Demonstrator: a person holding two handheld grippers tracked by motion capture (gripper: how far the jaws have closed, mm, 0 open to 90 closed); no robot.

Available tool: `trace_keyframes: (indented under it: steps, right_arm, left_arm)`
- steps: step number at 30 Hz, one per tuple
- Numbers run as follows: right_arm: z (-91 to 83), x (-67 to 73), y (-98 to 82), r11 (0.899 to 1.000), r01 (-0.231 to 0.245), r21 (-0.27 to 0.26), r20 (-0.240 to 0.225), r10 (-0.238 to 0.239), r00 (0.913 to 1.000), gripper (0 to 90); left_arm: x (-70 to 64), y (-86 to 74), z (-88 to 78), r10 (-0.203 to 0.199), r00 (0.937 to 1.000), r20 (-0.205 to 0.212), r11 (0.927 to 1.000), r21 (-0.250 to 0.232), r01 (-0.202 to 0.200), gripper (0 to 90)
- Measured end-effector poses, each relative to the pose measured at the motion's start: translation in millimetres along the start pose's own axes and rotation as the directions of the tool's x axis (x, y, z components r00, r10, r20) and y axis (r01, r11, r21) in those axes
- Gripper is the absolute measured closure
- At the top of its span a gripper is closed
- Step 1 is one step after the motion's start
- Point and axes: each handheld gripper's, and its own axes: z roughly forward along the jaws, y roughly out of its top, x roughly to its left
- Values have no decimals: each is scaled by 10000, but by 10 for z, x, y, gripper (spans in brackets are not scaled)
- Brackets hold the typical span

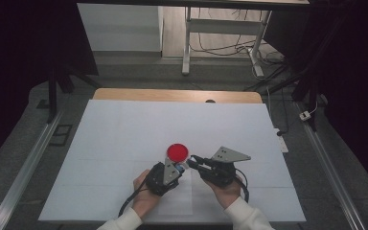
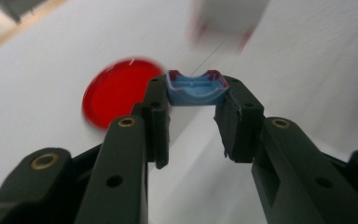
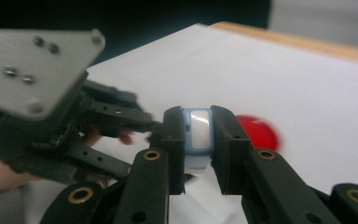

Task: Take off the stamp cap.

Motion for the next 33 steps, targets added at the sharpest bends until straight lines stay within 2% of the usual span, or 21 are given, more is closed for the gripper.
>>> trace_keyframes:
  steps: [1,2,5,7,16,23,33]
  right_arm:
    - [-32,-33,22,9998,-167,-48,-87,166,9998,750]
    - [-59,-62,38,9993,-360,-126,-153,358,9992,750]
    - [-87,-106,53,9991,-392,-160,-127,390,9992,750]
    - [-72,-112,41,9992,-400,-67,-196,398,9990,749]
    - [-22,-106,8,9991,-388,198,-380,395,9985,749]
    - [-20,-124,-3,9986,-464,254,-375,473,9982,749]
    - [-24,-152,-17,9986,-475,235,-286,482,9984,748]
  left_arm:
    - [27,-5,-15,-157,9998,105,9998,-74,158,652]
    - [29,4,-33,-118,9999,32,9997,-198,119,652]
    - [5,37,-59,263,9996,-68,9992,-295,-265,652]
    - [-3,37,-55,321,9995,-45,9991,-281,-323,652]
    - [23,27,-58,160,9996,224,9995,-280,-153,650]
    - [77,16,-91,-22,9997,248,9995,-306,30,650]
    - [205,-70,-271,-347,9987,379,9987,-368,361,648]
